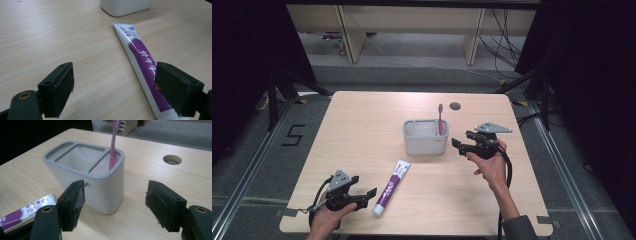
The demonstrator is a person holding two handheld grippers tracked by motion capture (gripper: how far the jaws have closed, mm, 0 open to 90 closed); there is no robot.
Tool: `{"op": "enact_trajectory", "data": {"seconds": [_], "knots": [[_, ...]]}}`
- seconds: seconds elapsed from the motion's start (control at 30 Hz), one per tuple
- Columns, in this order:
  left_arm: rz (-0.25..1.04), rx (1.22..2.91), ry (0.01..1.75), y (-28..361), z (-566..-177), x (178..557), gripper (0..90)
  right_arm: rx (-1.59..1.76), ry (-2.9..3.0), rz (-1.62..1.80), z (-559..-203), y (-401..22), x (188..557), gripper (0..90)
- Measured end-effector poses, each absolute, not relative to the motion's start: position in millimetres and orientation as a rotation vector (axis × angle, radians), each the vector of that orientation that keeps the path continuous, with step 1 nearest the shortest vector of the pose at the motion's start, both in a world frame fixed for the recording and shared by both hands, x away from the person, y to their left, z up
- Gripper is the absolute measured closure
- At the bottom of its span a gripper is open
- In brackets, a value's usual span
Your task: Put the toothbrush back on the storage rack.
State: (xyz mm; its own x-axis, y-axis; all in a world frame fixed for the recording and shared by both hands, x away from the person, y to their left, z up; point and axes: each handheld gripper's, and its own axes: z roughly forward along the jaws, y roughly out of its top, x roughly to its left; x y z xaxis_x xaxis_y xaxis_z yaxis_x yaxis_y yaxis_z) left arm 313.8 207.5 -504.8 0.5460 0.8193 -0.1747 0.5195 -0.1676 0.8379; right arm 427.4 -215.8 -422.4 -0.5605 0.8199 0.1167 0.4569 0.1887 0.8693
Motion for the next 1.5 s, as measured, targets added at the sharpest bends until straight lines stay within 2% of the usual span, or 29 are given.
{"op": "enact_trajectory", "data": {"seconds": [1.5], "knots": [[0.396,1.838,1.096,207,-504,313,15.9,1.191,2.192,1.249,-441,-225,386,25.0]]}}
